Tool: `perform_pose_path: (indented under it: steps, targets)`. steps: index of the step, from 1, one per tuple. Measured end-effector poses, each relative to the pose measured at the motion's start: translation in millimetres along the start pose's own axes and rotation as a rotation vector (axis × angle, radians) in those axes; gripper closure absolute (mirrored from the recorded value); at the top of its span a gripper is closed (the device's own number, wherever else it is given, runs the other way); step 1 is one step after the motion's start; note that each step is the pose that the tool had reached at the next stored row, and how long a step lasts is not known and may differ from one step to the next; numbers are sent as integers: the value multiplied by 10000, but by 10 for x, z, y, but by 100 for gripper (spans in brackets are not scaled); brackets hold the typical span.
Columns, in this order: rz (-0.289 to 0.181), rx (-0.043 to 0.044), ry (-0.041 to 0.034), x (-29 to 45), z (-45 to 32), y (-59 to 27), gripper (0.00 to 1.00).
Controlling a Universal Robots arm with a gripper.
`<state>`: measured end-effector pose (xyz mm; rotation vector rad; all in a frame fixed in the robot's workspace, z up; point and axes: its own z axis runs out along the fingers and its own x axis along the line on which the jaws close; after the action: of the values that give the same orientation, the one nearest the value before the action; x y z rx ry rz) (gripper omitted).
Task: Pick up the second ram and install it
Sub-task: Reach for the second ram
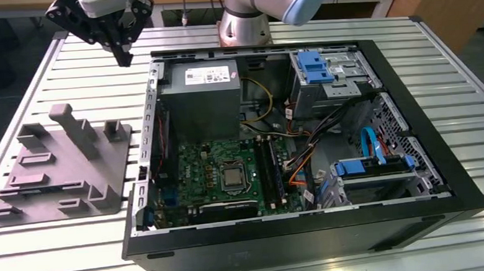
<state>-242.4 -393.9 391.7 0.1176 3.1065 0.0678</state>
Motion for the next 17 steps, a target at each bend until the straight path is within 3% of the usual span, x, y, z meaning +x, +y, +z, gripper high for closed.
perform_pose_path:
  steps: [17]
  targets:
    - [0,-1,-1,211,9,-20,89]
